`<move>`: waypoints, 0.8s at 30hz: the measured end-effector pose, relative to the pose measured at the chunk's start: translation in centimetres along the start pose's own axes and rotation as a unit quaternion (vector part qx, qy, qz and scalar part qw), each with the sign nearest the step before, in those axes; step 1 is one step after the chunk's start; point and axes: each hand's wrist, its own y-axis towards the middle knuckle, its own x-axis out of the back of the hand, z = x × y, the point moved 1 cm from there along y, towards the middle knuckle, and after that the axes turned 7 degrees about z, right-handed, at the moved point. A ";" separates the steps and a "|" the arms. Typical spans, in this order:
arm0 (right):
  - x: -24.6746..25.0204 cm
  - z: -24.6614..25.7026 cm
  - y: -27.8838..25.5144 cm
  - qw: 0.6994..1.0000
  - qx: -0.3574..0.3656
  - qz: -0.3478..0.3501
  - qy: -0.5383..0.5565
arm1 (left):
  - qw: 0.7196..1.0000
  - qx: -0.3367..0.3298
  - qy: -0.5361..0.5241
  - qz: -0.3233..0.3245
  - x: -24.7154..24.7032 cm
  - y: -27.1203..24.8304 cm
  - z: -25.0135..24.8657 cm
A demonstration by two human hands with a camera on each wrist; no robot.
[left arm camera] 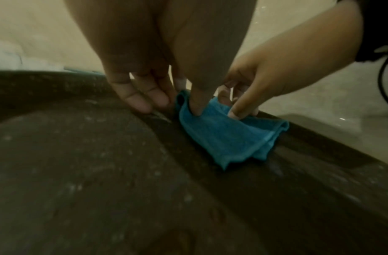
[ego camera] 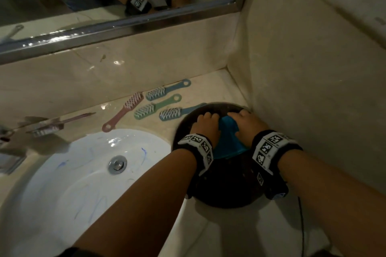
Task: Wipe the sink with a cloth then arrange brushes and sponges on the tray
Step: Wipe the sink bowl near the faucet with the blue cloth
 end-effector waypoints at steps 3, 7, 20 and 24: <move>0.4 0.4 -0.1 1.000 -0.001 -0.017 0.000 | 1.000 -0.008 -0.007 -0.014 -0.2 -0.6 0.1; 0.6 0.9 -1.6 0.998 0.008 -0.042 -0.039 | 0.998 -0.036 -0.050 -0.008 0.2 -2.6 0.2; 4.0 11.7 -8.1 0.976 0.164 -0.057 0.130 | 0.959 0.007 -0.256 -0.123 3.9 -15.6 5.8; 2.5 16.7 -8.8 0.973 0.189 -0.009 0.131 | 0.942 0.074 -0.281 -0.168 3.6 -20.1 9.8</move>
